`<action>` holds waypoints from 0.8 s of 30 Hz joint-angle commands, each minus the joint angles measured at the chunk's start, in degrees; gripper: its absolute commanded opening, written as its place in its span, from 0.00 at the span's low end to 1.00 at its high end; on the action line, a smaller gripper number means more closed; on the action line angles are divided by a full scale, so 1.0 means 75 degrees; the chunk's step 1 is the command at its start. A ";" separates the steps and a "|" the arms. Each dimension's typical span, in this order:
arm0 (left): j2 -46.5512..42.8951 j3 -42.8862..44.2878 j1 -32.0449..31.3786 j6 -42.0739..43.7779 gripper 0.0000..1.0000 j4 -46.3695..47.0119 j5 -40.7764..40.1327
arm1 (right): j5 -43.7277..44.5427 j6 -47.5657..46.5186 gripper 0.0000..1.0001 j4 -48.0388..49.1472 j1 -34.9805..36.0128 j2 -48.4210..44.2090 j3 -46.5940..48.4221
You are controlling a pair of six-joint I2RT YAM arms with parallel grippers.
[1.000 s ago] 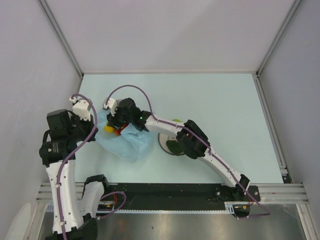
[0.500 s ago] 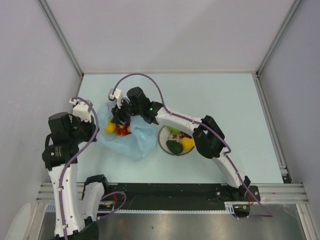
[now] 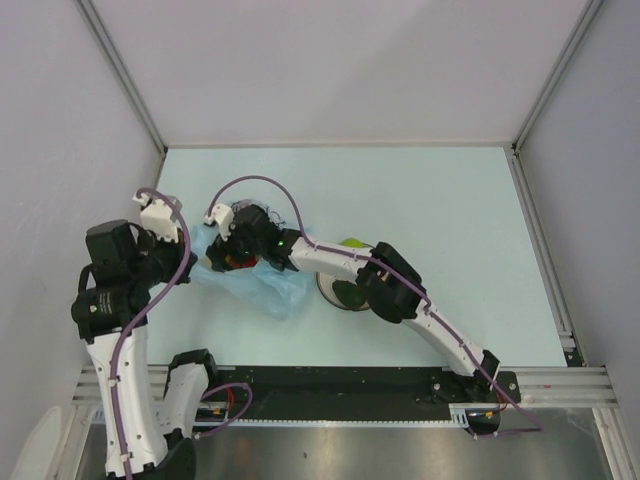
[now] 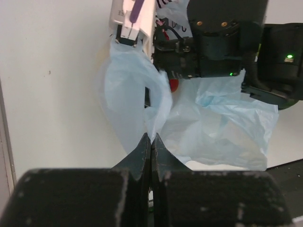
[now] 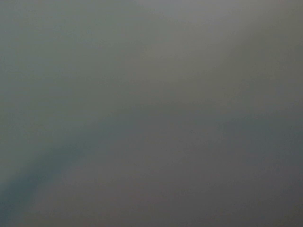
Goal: Take the fake fruits out of the plastic bag
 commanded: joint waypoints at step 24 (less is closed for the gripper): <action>0.0339 -0.0950 -0.0048 -0.0309 0.00 0.1331 -0.0070 | -0.2661 -0.0613 0.40 -0.0043 -0.0882 -0.2534 -0.1087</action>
